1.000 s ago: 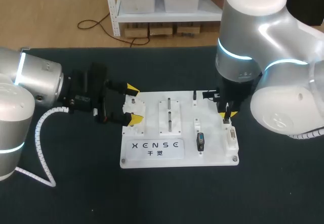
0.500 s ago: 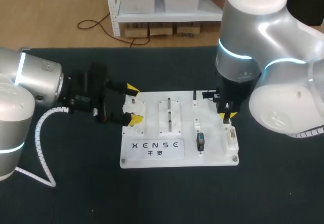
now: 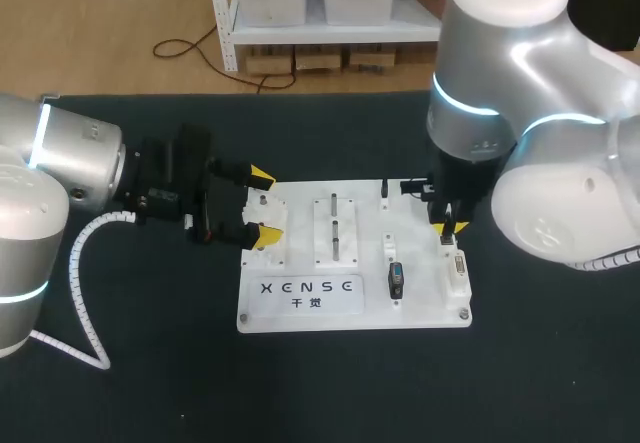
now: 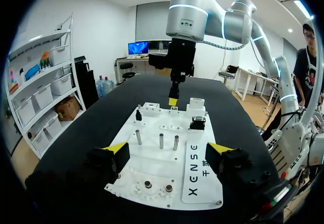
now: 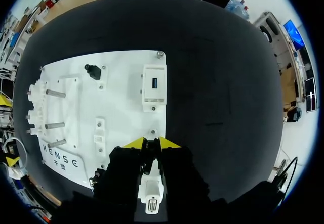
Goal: Insert the Ethernet cable into its matching sockets.
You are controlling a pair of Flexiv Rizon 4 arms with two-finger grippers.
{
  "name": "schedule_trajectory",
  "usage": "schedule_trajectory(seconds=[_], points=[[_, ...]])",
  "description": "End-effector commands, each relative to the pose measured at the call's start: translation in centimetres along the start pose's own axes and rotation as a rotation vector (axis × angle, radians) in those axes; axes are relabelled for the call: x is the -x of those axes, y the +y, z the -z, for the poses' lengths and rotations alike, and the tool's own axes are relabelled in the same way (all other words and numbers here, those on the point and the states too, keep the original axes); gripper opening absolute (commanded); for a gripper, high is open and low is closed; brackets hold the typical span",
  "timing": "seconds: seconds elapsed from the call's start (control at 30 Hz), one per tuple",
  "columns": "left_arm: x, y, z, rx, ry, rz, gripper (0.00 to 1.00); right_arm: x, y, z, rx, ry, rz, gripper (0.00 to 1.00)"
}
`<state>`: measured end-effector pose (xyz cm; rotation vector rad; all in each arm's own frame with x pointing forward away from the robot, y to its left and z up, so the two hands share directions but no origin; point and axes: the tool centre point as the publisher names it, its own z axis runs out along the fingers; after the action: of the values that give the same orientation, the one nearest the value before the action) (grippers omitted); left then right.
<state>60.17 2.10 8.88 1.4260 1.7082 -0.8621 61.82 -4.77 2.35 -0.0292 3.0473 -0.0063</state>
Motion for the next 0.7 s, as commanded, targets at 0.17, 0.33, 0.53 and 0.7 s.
schedule_trajectory(seconds=[0.17, 0.33, 0.53, 0.7], points=[[-0.18, -0.06, -0.02, 0.003, -0.007, -0.003, 1.0, 0.04, -0.11, -0.76, 0.011, 0.003, 0.006, 0.0], [-0.18, -0.06, -0.02, 0.003, -0.007, -0.003, 1.0, 0.04, -0.11, -0.76, 0.011, 0.003, 0.006, 0.0], [-0.18, -0.06, -0.02, 0.003, -0.007, -0.003, 1.0, 0.04, -0.11, -0.76, 0.011, 0.003, 0.006, 0.0], [-0.18, -0.06, -0.02, 0.003, -0.007, -0.003, 1.0, 0.04, -0.11, -0.76, 0.011, 0.003, 0.006, 0.0]])
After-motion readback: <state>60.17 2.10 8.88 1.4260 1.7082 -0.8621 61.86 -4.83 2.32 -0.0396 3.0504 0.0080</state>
